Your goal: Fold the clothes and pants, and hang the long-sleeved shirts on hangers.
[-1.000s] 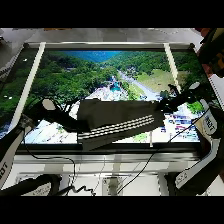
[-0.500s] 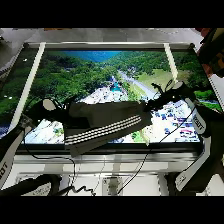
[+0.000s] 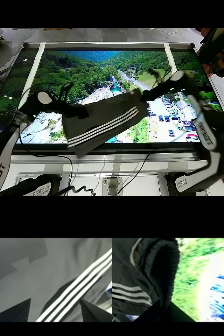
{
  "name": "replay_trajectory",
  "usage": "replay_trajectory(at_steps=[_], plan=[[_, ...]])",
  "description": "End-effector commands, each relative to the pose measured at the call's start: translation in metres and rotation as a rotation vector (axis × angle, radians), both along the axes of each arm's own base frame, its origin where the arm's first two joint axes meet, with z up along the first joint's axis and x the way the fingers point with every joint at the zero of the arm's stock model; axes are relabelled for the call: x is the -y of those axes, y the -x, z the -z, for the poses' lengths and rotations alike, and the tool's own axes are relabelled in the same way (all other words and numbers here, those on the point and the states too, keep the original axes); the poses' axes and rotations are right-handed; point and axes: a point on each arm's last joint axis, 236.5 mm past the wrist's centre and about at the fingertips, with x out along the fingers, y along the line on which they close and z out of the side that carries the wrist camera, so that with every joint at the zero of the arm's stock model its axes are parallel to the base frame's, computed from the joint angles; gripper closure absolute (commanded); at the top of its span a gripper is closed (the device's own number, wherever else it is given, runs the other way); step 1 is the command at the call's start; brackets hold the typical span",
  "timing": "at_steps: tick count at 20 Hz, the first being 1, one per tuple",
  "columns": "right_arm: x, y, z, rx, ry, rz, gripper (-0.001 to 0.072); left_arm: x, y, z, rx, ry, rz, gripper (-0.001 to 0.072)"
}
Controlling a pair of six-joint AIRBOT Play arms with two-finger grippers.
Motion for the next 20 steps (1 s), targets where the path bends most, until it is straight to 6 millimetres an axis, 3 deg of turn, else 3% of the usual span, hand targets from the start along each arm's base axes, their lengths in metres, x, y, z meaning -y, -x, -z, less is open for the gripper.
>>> replay_trajectory(at_steps=[1, 5, 7, 10, 12, 14, 16, 18, 20], plan=[[0.075, 0.010, -0.074, 0.094, 0.140, 0.210, 0.0685, 0.003, -0.022, -0.046, 0.135, 0.012, 0.012, 0.0016], [0.173, 0.079, -0.153, 0.113, 0.253, 0.474, 0.0685, 0.004, -0.023, -0.076, 0.213, 0.023, 0.013, 0.0016], [0.234, 0.114, -0.190, 0.168, 0.337, 0.738, 0.0685, 0.003, -0.021, -0.086, 0.237, 0.027, 0.012, 0.0016], [0.316, 0.187, -0.230, 0.198, 0.468, 1.156, 0.0685, 0.003, -0.019, -0.096, 0.263, 0.031, 0.012, 0.0016], [0.355, 0.243, -0.249, 0.198, 0.524, 1.425, 0.0685, 0.003, -0.018, -0.098, 0.269, 0.032, 0.012, 0.0016], [0.376, 0.297, -0.258, 0.164, 0.522, 1.684, 0.0685, 0.003, -0.018, -0.098, 0.269, 0.032, 0.012, 0.0016], [0.382, 0.342, -0.253, 0.078, 0.508, 1.859, 0.0684, 0.003, -0.018, -0.098, 0.270, 0.032, 0.012, 0.0016], [0.385, 0.374, -0.247, -0.002, 0.507, 1.960, 0.0684, 0.003, -0.018, -0.098, 0.270, 0.032, 0.012, 0.0016], [0.389, 0.394, -0.246, -0.024, 0.510, 2.031, 0.0683, 0.003, -0.018, -0.098, 0.270, 0.032, 0.012, 0.0016]])
